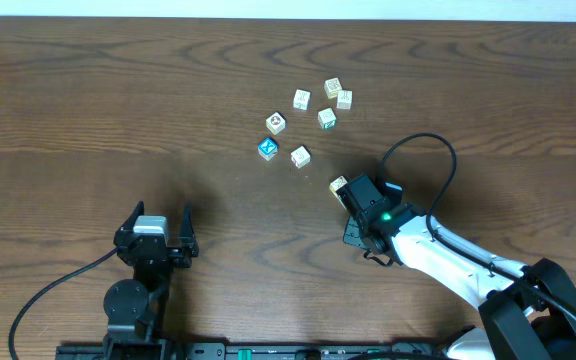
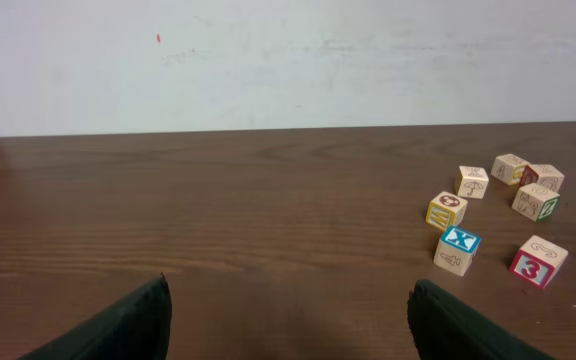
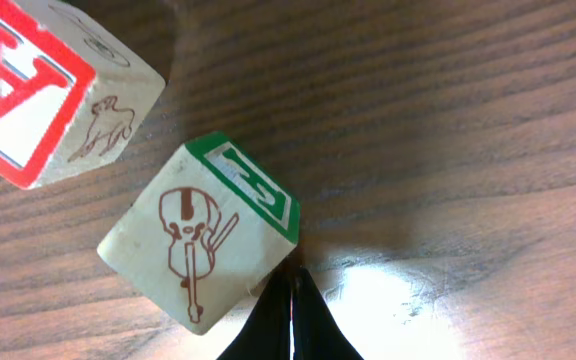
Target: Lift 3 blocks
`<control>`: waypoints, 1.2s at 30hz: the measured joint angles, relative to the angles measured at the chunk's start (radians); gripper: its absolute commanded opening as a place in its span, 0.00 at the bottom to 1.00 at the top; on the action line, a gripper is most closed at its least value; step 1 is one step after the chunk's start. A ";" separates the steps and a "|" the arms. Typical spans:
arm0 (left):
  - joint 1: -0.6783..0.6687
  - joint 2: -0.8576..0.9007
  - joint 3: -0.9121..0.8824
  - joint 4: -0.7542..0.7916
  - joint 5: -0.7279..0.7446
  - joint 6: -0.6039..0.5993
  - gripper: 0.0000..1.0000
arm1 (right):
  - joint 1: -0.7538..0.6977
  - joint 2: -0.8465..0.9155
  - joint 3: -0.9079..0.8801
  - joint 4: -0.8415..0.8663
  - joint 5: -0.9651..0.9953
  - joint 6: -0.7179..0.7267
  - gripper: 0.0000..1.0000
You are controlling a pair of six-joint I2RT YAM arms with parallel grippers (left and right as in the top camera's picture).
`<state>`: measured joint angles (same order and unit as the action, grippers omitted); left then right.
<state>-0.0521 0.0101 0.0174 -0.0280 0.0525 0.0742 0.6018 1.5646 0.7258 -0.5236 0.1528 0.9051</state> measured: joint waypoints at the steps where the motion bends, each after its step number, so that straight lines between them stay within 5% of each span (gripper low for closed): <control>1: 0.000 0.000 0.000 0.000 0.000 0.000 0.76 | 0.000 0.000 0.000 0.002 0.002 0.000 0.02; 36: 0.000 0.000 0.000 0.000 0.000 0.000 0.76 | -0.002 0.002 -0.001 0.072 0.061 -0.040 0.02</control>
<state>-0.0521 0.0101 0.0174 -0.0280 0.0521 0.0738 0.5999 1.5669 0.7250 -0.4515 0.2142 0.8646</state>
